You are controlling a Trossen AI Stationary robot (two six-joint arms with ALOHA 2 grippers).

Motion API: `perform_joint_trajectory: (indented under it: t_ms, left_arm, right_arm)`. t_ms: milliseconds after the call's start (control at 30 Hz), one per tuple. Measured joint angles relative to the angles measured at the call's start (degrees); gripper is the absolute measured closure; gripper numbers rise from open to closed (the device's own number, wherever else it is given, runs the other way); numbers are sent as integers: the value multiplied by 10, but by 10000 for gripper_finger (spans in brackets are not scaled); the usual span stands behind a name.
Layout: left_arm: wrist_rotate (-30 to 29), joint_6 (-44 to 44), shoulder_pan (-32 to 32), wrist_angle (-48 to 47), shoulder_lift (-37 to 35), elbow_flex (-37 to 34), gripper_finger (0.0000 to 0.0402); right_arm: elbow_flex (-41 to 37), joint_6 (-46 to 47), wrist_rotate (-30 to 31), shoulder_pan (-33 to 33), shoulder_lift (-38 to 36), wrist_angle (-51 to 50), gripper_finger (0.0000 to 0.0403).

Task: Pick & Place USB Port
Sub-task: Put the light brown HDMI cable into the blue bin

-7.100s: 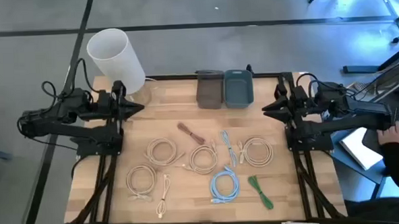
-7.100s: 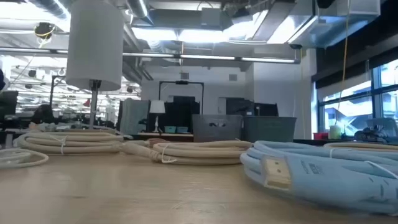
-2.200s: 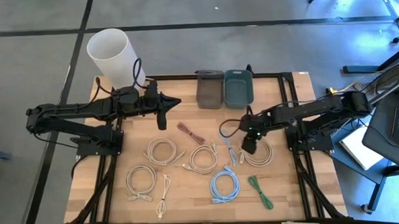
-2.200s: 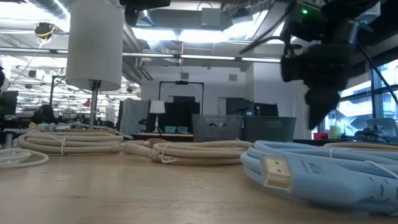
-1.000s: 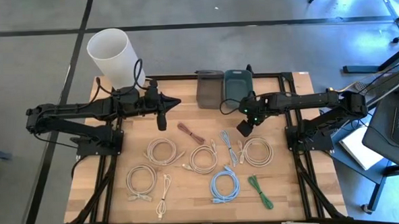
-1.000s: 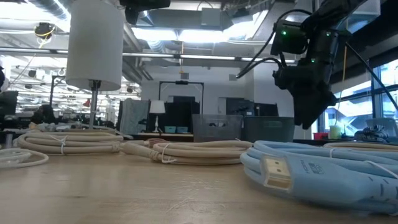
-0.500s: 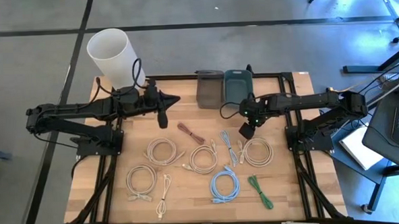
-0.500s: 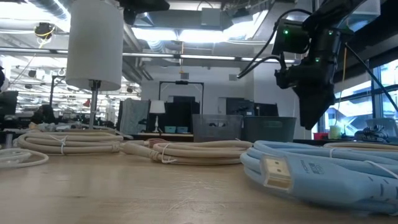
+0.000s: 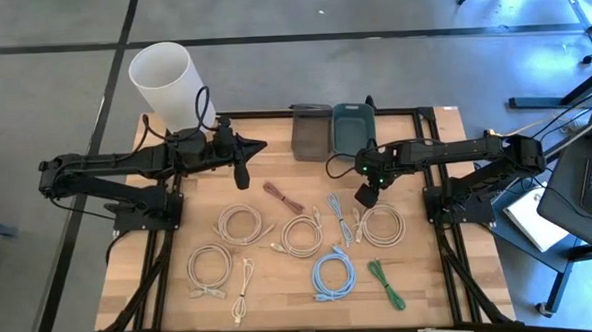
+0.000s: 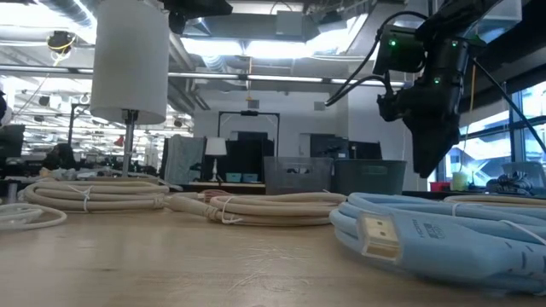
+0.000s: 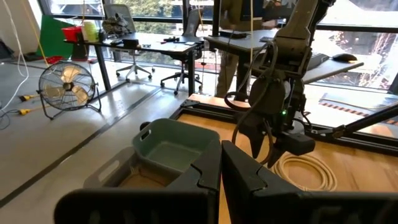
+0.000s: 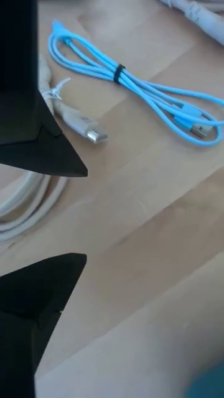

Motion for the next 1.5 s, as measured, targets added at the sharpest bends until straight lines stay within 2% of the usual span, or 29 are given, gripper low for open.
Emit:
perform_joint_trajectory:
  t_ms: [1500]
  left_arm:
    - [-12, -21, 0, 3, 0, 0, 396]
  right_arm:
    - [0, 0, -4, 0, 0, 6, 183]
